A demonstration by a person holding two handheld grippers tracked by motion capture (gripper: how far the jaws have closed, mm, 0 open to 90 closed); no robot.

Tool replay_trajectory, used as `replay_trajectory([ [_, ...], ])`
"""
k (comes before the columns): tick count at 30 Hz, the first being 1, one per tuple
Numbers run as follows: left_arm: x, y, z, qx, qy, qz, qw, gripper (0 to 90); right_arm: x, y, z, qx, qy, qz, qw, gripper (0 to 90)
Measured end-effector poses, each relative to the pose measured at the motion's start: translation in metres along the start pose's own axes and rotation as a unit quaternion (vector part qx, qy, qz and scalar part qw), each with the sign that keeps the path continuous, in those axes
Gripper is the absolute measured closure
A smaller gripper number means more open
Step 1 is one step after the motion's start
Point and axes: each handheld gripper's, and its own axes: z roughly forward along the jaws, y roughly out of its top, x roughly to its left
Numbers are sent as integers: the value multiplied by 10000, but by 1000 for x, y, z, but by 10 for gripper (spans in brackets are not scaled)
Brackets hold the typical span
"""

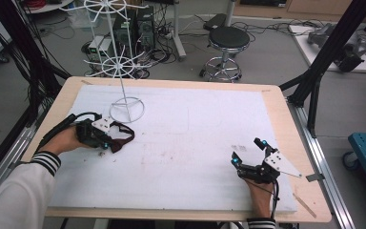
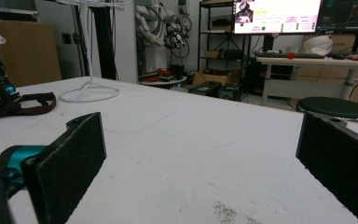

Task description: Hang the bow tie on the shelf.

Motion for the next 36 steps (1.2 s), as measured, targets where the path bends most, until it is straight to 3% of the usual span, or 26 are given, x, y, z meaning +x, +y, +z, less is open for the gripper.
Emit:
replay_trajectory([
  [4, -2, 2, -3, -21, 58, -29, 10000, 735, 0, 0, 0, -2, 0, -12, 10000, 7],
  [7, -3, 3, -8, -254, 11, -246, 9994, 736, 0, 0, 0, -2, 0, -15, 10000, 7],
  [8, -2, 3, -13, -446, 14, -363, 9983, 737, 0, 0, 0, 0, 2, -12, 10000, 7],
  [16, -5, -1, -26, -687, 127, -523, 9962, 737, 0, 0, 0, -3, 1, -5, 10000, 7],
  [17, -5, -1, -28, -792, 138, -578, 9951, 737, 0, 0, 0, -2, 2, -6, 10000, 7],
  [18, -5, -2, -34, -1103, 110, -689, 9915, 737, 0, 0, 0, 6, 11, -7, 10000, 7],
  [20, -5, -3, -38, -1176, 115, -741, 9902, 737, 0, 0, 0, 8, 5, -3, 10000, 7],
  [21, -6, -4, -44, -1360, 134, -857, 9869, 737, 0, 0, 0, -1, 4, -6, 10000, 7],
  [23, -6, -5, -47, -1419, 139, -880, 9859, 737, 0, 0, 0, 12, 7, 3, 10000, 7],
  [26, -6, -7, -55, -1636, 219, -990, 9813, 736, 0, 0, 0, 4, -5, 13, 10000, 7],
  [28, -5, -10, -61, -1818, 281, -1072, 9771, 736, 0, 0, 0, 4, -2, 11, 10000, 7],
  [33, -2, -17, -76, -2283, 432, -1469, 9615, 736, 0, 0, 0, 6, -4, 15, 10000, 7],
  [36, -2, -19, -79, -2334, 476, -1544, 9589, 736, 0, 0, 0, 5, -4, 15, 10000, 7],
])
